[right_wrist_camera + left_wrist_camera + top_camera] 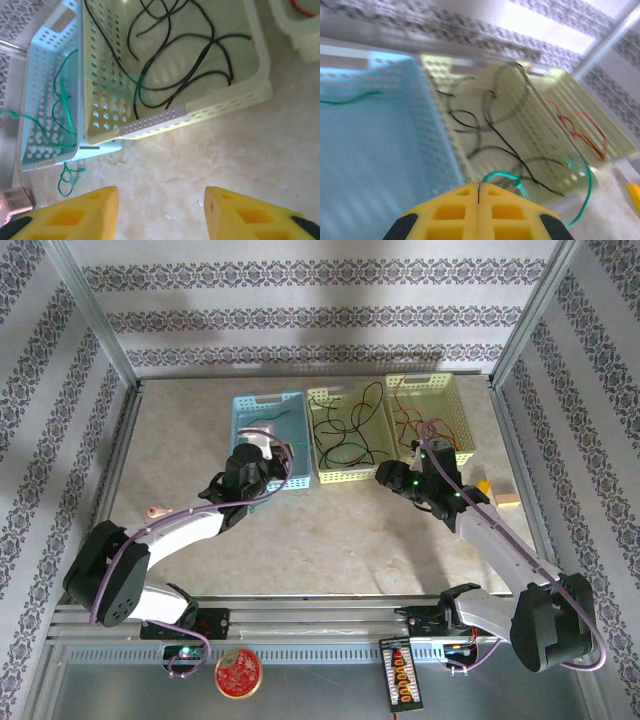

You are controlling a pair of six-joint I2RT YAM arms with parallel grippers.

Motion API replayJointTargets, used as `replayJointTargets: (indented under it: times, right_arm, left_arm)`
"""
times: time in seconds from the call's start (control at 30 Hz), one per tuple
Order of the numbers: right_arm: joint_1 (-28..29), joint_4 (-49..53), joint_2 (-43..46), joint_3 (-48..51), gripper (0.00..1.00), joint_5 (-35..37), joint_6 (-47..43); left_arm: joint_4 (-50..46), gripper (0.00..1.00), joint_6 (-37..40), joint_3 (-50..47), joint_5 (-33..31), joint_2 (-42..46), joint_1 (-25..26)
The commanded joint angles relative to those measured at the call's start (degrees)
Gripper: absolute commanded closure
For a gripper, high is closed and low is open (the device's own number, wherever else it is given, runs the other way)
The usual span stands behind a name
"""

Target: Untangle the cables

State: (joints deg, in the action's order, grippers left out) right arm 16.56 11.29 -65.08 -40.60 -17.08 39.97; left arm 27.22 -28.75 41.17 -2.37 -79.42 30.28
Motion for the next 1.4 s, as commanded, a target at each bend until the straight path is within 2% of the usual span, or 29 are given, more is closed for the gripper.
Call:
replayJointTargets:
  times: [0.0,0.17,0.4,0.57,0.6,0.63,0.67,0.7,0.73,0.77,0.9,1.17,1.3,1.37]
  right_arm:
    - [2.1,0.9,-1.0,-2.6,0.48,2.9,-0.8]
    - [2.3,0.7,-1.8,-2.6,0.47,2.5,-0.5]
    - [2.3,0.8,-0.5,-0.5,0.47,2.4,-0.6]
    - [2.3,0.9,-0.5,-0.3,0.47,1.8,-0.7]
    - [2.3,0.9,-0.5,-0.3,0.47,1.7,-0.8]
    - [2.3,0.9,-0.4,-0.5,0.47,1.5,-0.9]
    - [2.3,0.9,-0.4,-0.7,0.47,1.2,-0.9]
    - [2.3,1.0,-0.3,-0.8,0.47,1.0,-1.0]
    - [2.4,1.1,-0.3,-0.9,0.47,0.7,-1.2]
    - [2.5,1.3,-0.2,-1.0,0.47,0.6,-1.3]
    - [2.8,1.9,0.3,-0.9,0.47,0.4,-2.0]
    - [3.0,1.5,-1.7,-0.8,0.47,1.1,-1.7]
    - [3.3,0.9,-3.7,-1.6,0.47,1.3,-1.6]
    - [3.3,0.6,-5.0,-2.0,0.47,1.2,-1.3]
  left_arm:
    - [6.3,1.00,-3.9,-0.6,-3.3,2.5,-2.3]
    - [6.5,1.00,-2.3,0.5,-6.2,5.0,-6.2]
    - [4.6,1.00,-2.2,-1.3,-22.1,5.9,-7.6]
    - [6.3,1.00,-3.2,-0.9,-21.9,0.3,-7.8]
    - [6.2,0.97,-3.9,-0.7,-22.3,-0.9,-7.7]
    - [6.1,0.81,-4.7,-0.4,-22.7,-2.2,-7.8]
    - [6.9,0.57,-4.6,-0.1,-22.5,-3.4,-7.7]
    - [7.4,0.39,-4.1,0.2,-22.0,-4.3,-7.8]
    - [7.1,0.25,-3.9,0.8,-21.4,-5.0,-7.7]
    - [6.7,0.18,-3.7,1.4,-20.9,-5.2,-7.8]
    - [5.6,0.10,-1.2,2.2,-18.2,-3.3,-7.6]
    - [-10.9,0.09,-0.6,-3.4,-15.6,8.6,-5.9]
    - [-20.6,0.09,-6.2,-10.9,-17.6,16.9,-4.7]
    - [-22.0,0.11,-8.5,-14.9,-16.9,19.9,-4.5]
